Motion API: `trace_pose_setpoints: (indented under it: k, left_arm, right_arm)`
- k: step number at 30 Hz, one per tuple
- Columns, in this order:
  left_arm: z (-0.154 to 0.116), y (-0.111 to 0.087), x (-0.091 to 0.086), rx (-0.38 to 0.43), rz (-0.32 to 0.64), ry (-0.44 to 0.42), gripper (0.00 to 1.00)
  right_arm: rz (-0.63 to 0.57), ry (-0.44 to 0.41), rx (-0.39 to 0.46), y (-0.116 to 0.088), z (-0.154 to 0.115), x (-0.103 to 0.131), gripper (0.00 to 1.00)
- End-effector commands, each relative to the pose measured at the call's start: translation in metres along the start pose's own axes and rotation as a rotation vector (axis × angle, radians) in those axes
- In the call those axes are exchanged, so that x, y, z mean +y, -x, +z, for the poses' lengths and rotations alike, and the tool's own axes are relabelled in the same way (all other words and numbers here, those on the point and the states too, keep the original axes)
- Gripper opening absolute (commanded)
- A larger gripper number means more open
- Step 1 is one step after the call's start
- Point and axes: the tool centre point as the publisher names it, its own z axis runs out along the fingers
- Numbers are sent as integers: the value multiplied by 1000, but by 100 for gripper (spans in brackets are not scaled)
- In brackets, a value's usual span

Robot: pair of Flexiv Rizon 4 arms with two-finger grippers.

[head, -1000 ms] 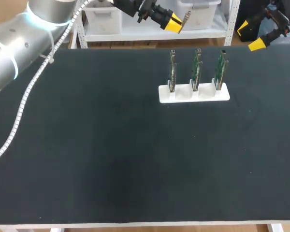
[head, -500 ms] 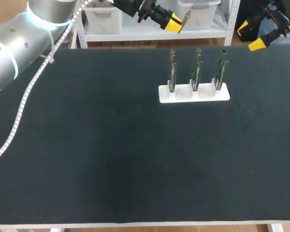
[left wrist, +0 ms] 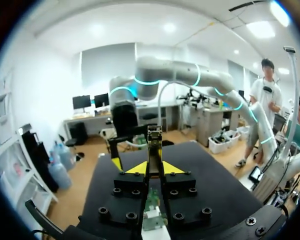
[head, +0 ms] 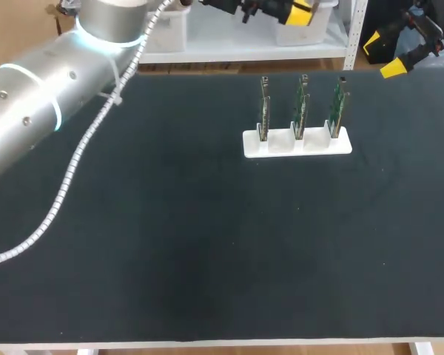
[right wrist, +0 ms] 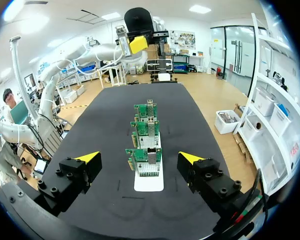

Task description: Pick up the optical module with the left hand, and insert it into the network port with the right hand.

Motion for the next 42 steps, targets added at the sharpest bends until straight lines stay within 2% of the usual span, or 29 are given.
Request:
trace_pose_setpoints:
  k: [1,8,14,30,33,42]
  left_arm:
    - [8,-3,12,-50,-15,1,0]
    - [20,-10,10,-30,-50,74,0]
    - [33,-13,12,-5,-42,120,0]
    - [55,-27,21,-136,-60,196,0]
    - [56,-28,21,-119,-55,215,0]
    - [62,-30,23,-155,-60,227,0]
  right_arm:
    - [1,268,0,0,-2,-8,100]
    - [1,268,0,0,-2,-8,100]
    - [1,268,0,0,-2,-8,100]
    - [1,268,0,0,-2,-8,100]
    - [1,268,0,0,-2,-8,100]
    - [1,268,0,0,-2,-8,100]
